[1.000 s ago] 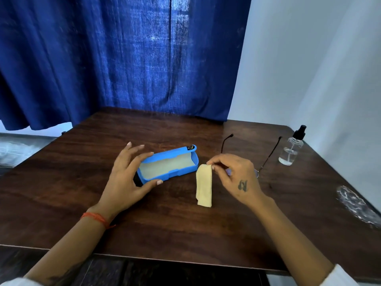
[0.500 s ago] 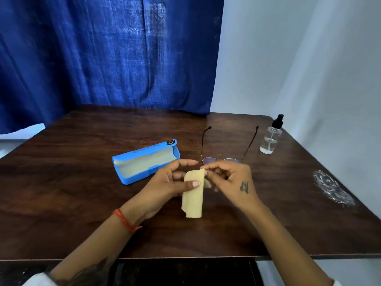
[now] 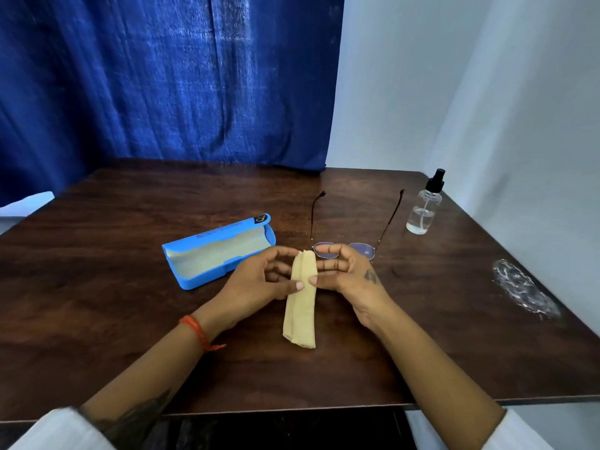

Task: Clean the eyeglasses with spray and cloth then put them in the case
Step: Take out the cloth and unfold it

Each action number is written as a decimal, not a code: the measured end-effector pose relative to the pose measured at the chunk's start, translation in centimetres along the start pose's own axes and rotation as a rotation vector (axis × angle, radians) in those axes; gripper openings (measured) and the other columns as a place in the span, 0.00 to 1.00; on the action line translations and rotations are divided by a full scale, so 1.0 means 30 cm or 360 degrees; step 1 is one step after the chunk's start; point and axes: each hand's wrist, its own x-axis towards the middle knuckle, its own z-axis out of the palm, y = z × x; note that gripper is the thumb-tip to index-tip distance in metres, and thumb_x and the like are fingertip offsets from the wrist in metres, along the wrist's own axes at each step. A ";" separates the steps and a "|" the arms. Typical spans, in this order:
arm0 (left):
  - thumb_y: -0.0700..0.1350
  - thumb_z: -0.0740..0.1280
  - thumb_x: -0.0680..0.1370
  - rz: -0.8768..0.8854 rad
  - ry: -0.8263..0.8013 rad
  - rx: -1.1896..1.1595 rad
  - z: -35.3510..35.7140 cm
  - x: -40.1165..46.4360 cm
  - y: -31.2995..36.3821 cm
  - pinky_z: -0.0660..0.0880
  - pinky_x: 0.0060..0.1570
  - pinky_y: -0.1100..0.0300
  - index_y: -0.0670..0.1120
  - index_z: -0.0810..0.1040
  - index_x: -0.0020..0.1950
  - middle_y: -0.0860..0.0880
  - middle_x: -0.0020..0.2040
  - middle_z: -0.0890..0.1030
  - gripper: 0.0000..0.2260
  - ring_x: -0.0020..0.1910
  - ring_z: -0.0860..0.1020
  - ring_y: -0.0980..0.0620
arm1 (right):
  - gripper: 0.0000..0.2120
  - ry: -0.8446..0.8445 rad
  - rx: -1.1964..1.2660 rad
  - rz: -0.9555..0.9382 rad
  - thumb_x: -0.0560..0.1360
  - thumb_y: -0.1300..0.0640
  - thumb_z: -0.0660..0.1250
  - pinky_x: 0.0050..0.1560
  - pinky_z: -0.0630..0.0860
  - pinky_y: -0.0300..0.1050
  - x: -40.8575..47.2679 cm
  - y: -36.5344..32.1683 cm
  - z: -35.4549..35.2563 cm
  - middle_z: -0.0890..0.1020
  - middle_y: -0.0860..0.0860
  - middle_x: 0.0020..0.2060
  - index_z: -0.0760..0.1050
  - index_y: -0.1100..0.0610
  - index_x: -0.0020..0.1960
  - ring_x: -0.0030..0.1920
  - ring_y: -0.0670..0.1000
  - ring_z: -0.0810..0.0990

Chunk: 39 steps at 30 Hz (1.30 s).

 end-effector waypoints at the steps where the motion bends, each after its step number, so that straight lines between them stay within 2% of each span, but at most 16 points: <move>1: 0.40 0.74 0.68 0.0032 0.0047 0.0043 0.000 0.007 -0.007 0.80 0.41 0.61 0.51 0.72 0.62 0.49 0.48 0.82 0.25 0.46 0.82 0.52 | 0.26 0.0001 -0.0058 -0.0022 0.65 0.74 0.71 0.44 0.80 0.39 0.002 0.006 0.002 0.82 0.57 0.46 0.72 0.60 0.60 0.43 0.51 0.82; 6: 0.41 0.74 0.68 0.0164 0.0217 0.0279 0.008 0.027 -0.048 0.78 0.43 0.61 0.55 0.69 0.65 0.54 0.45 0.83 0.29 0.46 0.80 0.58 | 0.26 0.0103 -0.0395 -0.0241 0.64 0.72 0.74 0.45 0.79 0.38 0.009 0.026 0.012 0.82 0.49 0.38 0.73 0.56 0.59 0.40 0.46 0.81; 8: 0.41 0.75 0.68 0.0240 0.0231 0.0360 0.003 0.029 -0.056 0.76 0.45 0.63 0.54 0.74 0.59 0.56 0.42 0.84 0.23 0.44 0.80 0.62 | 0.23 0.0148 -0.0508 -0.0359 0.63 0.72 0.74 0.44 0.78 0.37 0.008 0.033 0.019 0.80 0.47 0.34 0.76 0.57 0.55 0.37 0.43 0.80; 11: 0.39 0.74 0.68 0.0406 0.0166 0.0494 -0.003 0.017 -0.060 0.72 0.41 0.72 0.53 0.81 0.45 0.57 0.41 0.83 0.10 0.42 0.79 0.64 | 0.14 0.0145 -0.0713 -0.0582 0.64 0.70 0.75 0.41 0.76 0.32 0.000 0.044 0.024 0.80 0.44 0.33 0.81 0.57 0.45 0.36 0.42 0.79; 14: 0.35 0.71 0.69 0.0608 0.0120 0.0705 -0.014 0.009 -0.072 0.70 0.37 0.72 0.53 0.82 0.38 0.56 0.42 0.83 0.11 0.43 0.79 0.61 | 0.11 0.0125 -0.0901 -0.0755 0.65 0.71 0.71 0.41 0.74 0.29 -0.006 0.053 0.015 0.81 0.41 0.34 0.83 0.56 0.39 0.39 0.41 0.80; 17: 0.35 0.67 0.70 0.0640 0.0064 0.0730 -0.022 -0.002 -0.081 0.72 0.39 0.69 0.53 0.82 0.40 0.55 0.46 0.81 0.13 0.46 0.78 0.58 | 0.12 0.0113 -0.1010 -0.0826 0.62 0.65 0.64 0.43 0.70 0.25 -0.025 0.058 0.006 0.82 0.44 0.37 0.84 0.55 0.36 0.42 0.36 0.78; 19: 0.44 0.66 0.71 0.0632 0.0130 0.0781 -0.022 -0.011 -0.078 0.73 0.45 0.64 0.54 0.81 0.46 0.56 0.49 0.81 0.08 0.50 0.76 0.59 | 0.10 0.0174 -0.0926 -0.0759 0.64 0.64 0.66 0.44 0.71 0.26 -0.036 0.054 -0.001 0.83 0.45 0.39 0.85 0.55 0.39 0.43 0.38 0.79; 20: 0.51 0.64 0.72 0.0622 0.0187 0.0877 -0.022 -0.011 -0.081 0.72 0.50 0.61 0.55 0.80 0.50 0.56 0.51 0.80 0.10 0.53 0.75 0.59 | 0.09 0.0218 -0.0883 -0.0722 0.66 0.64 0.69 0.45 0.73 0.28 -0.038 0.051 -0.004 0.84 0.45 0.40 0.84 0.54 0.42 0.43 0.40 0.80; 23: 0.71 0.55 0.68 0.0508 0.0217 0.1323 -0.017 -0.013 -0.083 0.63 0.62 0.54 0.57 0.74 0.61 0.58 0.60 0.75 0.29 0.63 0.67 0.56 | 0.12 0.0186 -0.1180 -0.0550 0.69 0.52 0.73 0.48 0.75 0.40 -0.037 0.053 -0.005 0.82 0.44 0.45 0.81 0.49 0.52 0.45 0.44 0.79; 25: 0.74 0.53 0.64 0.0449 0.0131 0.1461 -0.011 -0.013 -0.086 0.57 0.64 0.54 0.59 0.73 0.63 0.60 0.65 0.71 0.33 0.68 0.61 0.56 | 0.15 0.0084 -0.1428 -0.0463 0.68 0.47 0.72 0.49 0.73 0.42 -0.031 0.062 0.000 0.78 0.44 0.47 0.80 0.47 0.54 0.48 0.46 0.75; 27: 0.75 0.54 0.63 0.0467 0.0098 0.1365 -0.014 -0.010 -0.095 0.58 0.64 0.55 0.60 0.75 0.58 0.61 0.63 0.73 0.31 0.66 0.63 0.58 | 0.13 0.0040 -0.1391 -0.0469 0.66 0.46 0.73 0.48 0.71 0.41 -0.024 0.064 0.002 0.78 0.45 0.46 0.82 0.47 0.50 0.48 0.46 0.74; 29: 0.70 0.61 0.65 0.0509 0.0111 0.1155 -0.023 -0.004 -0.101 0.65 0.62 0.53 0.61 0.77 0.51 0.61 0.56 0.77 0.22 0.61 0.69 0.59 | 0.09 0.0037 -0.1291 -0.0540 0.65 0.49 0.75 0.45 0.71 0.38 -0.023 0.057 0.000 0.80 0.45 0.43 0.82 0.49 0.43 0.46 0.45 0.75; 32: 0.51 0.72 0.69 0.0605 0.0128 0.0857 -0.017 0.001 -0.089 0.74 0.54 0.57 0.55 0.79 0.46 0.58 0.46 0.80 0.08 0.50 0.76 0.59 | 0.07 0.0095 -0.1109 -0.0666 0.63 0.58 0.77 0.41 0.74 0.37 -0.024 0.051 0.009 0.79 0.43 0.37 0.80 0.52 0.38 0.40 0.43 0.78; 35: 0.37 0.72 0.69 0.0756 0.0190 0.0810 -0.004 -0.002 -0.078 0.75 0.45 0.67 0.49 0.79 0.44 0.54 0.43 0.80 0.09 0.44 0.78 0.58 | 0.08 0.0161 -0.1040 -0.0878 0.64 0.65 0.74 0.39 0.78 0.42 -0.024 0.061 0.023 0.80 0.44 0.34 0.79 0.55 0.37 0.37 0.44 0.80; 37: 0.36 0.71 0.69 0.0849 0.0194 0.0899 -0.002 -0.003 -0.084 0.75 0.43 0.65 0.48 0.79 0.44 0.53 0.43 0.80 0.09 0.42 0.78 0.57 | 0.08 0.0160 -0.1125 -0.1040 0.64 0.67 0.71 0.38 0.77 0.43 -0.022 0.071 0.018 0.81 0.45 0.34 0.79 0.55 0.36 0.36 0.44 0.79; 39: 0.36 0.70 0.69 0.0929 0.0139 0.0933 -0.006 -0.010 -0.091 0.76 0.43 0.64 0.47 0.79 0.45 0.52 0.44 0.80 0.08 0.44 0.78 0.58 | 0.09 0.0092 -0.1185 -0.1110 0.63 0.68 0.66 0.40 0.76 0.38 -0.037 0.075 0.009 0.82 0.46 0.35 0.79 0.55 0.36 0.38 0.42 0.79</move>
